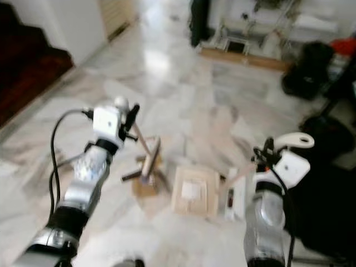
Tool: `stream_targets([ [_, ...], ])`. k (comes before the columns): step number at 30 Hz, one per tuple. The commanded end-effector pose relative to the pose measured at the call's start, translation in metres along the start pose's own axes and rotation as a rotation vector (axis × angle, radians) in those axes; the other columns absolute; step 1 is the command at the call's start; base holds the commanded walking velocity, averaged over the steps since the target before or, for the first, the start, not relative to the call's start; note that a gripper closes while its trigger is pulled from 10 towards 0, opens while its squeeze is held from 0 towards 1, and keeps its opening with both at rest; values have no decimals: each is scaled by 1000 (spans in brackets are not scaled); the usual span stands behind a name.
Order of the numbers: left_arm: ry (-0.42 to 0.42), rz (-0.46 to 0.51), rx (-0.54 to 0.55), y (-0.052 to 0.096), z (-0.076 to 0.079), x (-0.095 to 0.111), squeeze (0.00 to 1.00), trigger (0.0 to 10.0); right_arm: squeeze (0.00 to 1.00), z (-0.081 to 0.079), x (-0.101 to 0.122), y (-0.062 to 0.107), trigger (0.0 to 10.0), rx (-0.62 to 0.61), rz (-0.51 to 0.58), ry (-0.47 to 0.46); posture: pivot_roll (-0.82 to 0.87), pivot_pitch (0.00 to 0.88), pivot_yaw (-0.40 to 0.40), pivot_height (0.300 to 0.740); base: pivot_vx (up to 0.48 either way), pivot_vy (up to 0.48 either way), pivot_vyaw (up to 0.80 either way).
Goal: Sweep floor
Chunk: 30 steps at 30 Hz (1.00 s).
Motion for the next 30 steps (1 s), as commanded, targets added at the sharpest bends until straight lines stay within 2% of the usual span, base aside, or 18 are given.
stream_targets([
  [1,-5,90,2,-10,-1,22,0,10000,0,0,15,-4,10000,1,62,-12,21,79,-28,740,0,0,800],
  [7,-22,55,0,-3,-2,13,0,10000,0,-1,14,-3,10000,4,56,-14,22,81,-28,740,0,0,798],
  [10,-37,-2,4,7,-3,-2,0,10000,0,-1,12,-3,10000,6,50,-14,21,81,-29,740,0,0,798],
  [15,-49,-58,26,17,-8,-15,0,10000,0,-1,12,-3,10000,8,47,-14,26,82,-29,740,0,0,758],
  [25,-41,-129,38,29,-5,-33,0,10000,0,-1,9,-3,10000,20,26,-11,25,90,-40,740,0,0,707],
  [30,-29,-167,58,35,-9,-42,0,10000,0,3,4,0,10000,19,5,-4,23,92,-43,740,0,0,704],
])
Point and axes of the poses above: a point about 5 cm out from each wrist's last joint towards the gripper, its own y axis pointing back from the gripper into the wrist, its own x axis along the axis of the wrist's last joint, z = x × y, the point moved 2 cm from there along -y, pointing out of the wrist towards the gripper, and after that the axes turned 8 degrees about -y, right-handed, at the moved point
